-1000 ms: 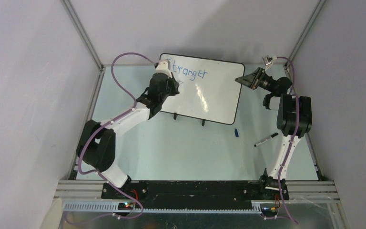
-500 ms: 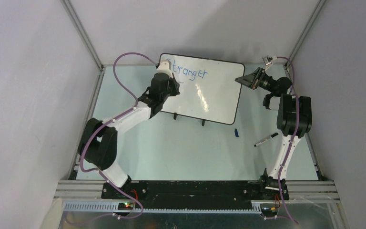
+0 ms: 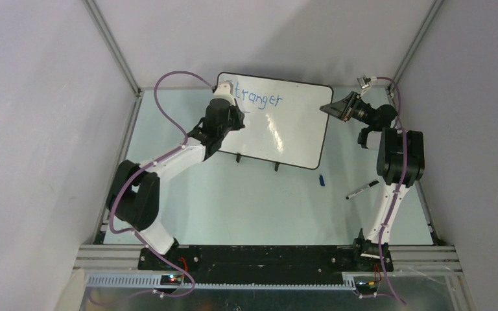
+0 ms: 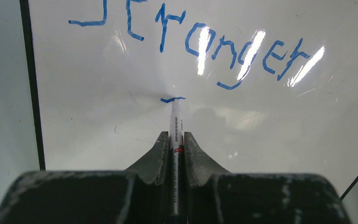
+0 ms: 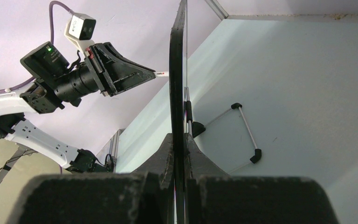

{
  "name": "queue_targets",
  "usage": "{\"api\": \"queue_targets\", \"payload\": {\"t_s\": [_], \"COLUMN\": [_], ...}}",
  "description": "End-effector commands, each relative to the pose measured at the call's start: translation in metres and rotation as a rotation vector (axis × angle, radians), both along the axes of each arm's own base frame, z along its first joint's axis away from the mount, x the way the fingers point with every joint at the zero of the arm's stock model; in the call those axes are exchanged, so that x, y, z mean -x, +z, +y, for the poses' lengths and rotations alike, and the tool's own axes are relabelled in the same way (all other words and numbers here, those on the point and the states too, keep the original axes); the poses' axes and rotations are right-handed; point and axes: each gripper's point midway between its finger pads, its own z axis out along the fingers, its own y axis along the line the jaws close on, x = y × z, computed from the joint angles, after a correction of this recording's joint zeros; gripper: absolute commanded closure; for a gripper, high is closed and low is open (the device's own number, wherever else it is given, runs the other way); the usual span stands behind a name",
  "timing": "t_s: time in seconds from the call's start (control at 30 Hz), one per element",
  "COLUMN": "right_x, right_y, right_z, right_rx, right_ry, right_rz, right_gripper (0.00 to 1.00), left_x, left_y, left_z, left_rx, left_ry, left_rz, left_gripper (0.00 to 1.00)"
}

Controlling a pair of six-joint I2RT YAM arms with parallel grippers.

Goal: Write a sentence on the whiteboard

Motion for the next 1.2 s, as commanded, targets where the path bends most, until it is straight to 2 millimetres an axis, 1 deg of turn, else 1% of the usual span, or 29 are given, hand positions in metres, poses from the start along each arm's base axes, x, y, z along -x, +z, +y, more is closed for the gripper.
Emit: {"api": "queue_targets", "payload": {"t_s": [0.0,0.6,0.77,0.93,1.13,1.17], "right_x": [0.011,0.012,0.011,0.012,0.012,0.012], "right_y": [0.036,0.035,0.036,0.036,0.036,0.036], "right_z": [0.001,0.001,0.001,0.001,0.001,0.001], "right_rx": [0.007,0.009,0.007,0.008,0.008,0.008], "right_ry": [0.010,0.011,0.009,0.010,0.010,0.010], "right_rz": [-0.082,-0.083,-0.083,-0.085,-0.084,-0.085], "right_gripper": [1.00,1.00,1.00,1.00,1.00,1.00], "left_x": [0.000,0.020,0.024,0.028,0.029,0.029], "left_y": [0.011,-0.004,-0.002,0.001,0.002,0.007], "left_z": [-0.002,0.000,0.000,0.004,0.005,0.005], "left_rx": [-0.001,-0.025,-0.046,-0.056,-0.061,-0.053], "left_ry": [-0.010,-0.011,-0.005,0.010,0.017,0.017], "left_rz": [-0.023,0.016,0.009,-0.001,-0.006,-0.019], "left_gripper": [1.00,1.00,1.00,1.00,1.00,1.00]}}
